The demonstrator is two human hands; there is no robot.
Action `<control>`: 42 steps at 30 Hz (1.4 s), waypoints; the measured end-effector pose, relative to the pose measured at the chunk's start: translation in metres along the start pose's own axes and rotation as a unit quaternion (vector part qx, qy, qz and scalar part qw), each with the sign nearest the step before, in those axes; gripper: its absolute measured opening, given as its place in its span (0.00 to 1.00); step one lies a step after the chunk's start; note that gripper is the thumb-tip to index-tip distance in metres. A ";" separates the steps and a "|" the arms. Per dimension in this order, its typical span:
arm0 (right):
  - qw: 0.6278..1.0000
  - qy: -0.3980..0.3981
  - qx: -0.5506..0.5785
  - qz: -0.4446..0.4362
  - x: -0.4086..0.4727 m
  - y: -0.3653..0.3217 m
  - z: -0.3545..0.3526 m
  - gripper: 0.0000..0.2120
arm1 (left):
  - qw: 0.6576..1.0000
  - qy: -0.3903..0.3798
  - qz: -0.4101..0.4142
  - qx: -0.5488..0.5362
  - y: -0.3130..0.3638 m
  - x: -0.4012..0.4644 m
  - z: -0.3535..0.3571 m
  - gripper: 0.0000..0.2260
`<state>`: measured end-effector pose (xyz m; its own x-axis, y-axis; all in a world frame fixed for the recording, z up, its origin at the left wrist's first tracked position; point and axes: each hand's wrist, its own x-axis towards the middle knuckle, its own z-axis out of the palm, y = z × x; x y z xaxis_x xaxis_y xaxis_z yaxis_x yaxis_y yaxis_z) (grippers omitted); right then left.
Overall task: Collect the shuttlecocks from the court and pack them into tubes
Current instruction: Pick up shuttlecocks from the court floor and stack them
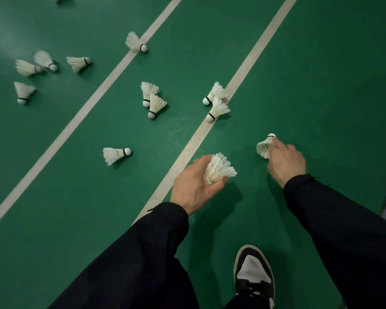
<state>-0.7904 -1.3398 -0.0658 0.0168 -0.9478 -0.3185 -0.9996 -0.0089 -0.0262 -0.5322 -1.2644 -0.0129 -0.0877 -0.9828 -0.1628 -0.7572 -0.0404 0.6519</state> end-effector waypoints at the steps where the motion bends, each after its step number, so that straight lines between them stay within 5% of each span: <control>1: 0.997 0.055 0.056 0.013 -0.002 -0.002 -0.004 0.17 | 1.000 0.001 0.000 0.007 0.000 0.001 0.000 0.21; 3: 0.950 0.130 0.276 0.071 -0.013 -0.010 -0.020 0.14 | 1.000 0.002 0.002 0.011 -0.001 0.002 0.000 0.22; 4: 0.897 0.133 0.409 0.100 -0.021 -0.016 -0.032 0.13 | 1.000 0.002 0.005 0.011 0.000 0.002 0.000 0.22; 6: 0.799 0.082 0.588 0.097 -0.037 -0.029 -0.057 0.11 | 1.000 -0.004 0.018 0.003 0.001 0.003 0.001 0.23; 7: 0.785 0.046 0.614 0.068 -0.046 -0.034 -0.065 0.12 | 1.000 -0.012 0.027 -0.003 0.002 0.004 0.002 0.23; 12: 0.850 -0.073 0.522 -0.020 -0.076 -0.056 -0.067 0.10 | 0.995 -0.040 0.093 0.017 0.008 -0.004 -0.003 0.27; 17: 0.833 -0.085 0.545 -0.042 -0.090 -0.090 -0.064 0.10 | 0.989 -0.072 0.106 0.076 0.003 -0.014 -0.024 0.41; 21: 0.827 -0.080 0.551 -0.083 -0.088 -0.134 -0.059 0.11 | 0.992 -0.013 0.113 0.058 -0.021 -0.020 -0.052 0.28; 27: 0.778 -0.202 0.558 -0.206 -0.085 -0.218 -0.056 0.11 | 0.997 0.069 0.031 0.025 -0.084 -0.056 -0.093 0.18; 30: 0.743 -0.183 0.606 -0.220 -0.075 -0.256 -0.060 0.11 | 0.990 0.134 -0.044 -0.001 -0.119 -0.081 -0.111 0.14; 32: 0.752 -0.147 0.608 -0.207 -0.061 -0.284 -0.056 0.12 | 0.982 0.165 -0.089 0.005 -0.142 -0.101 -0.125 0.17; 34: 0.803 -0.135 0.537 -0.219 -0.042 -0.315 -0.045 0.09 | 0.975 0.188 -0.116 0.024 -0.162 -0.124 -0.138 0.20; 37: 0.884 -0.122 0.335 -0.302 -0.012 -0.362 -0.021 0.24 | 0.969 0.189 -0.153 0.041 -0.184 -0.159 -0.153 0.21; 42: 0.915 -0.062 0.027 -0.397 0.029 -0.418 0.023 0.38 | 0.957 0.194 -0.208 0.058 -0.197 -0.201 -0.166 0.17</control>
<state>-0.3714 -1.3568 -0.0856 0.7433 -0.6055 -0.2844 -0.6687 -0.6604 -0.3417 -0.2581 -1.0892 0.0141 0.4675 -0.8796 -0.0877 -0.7432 -0.4449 0.4997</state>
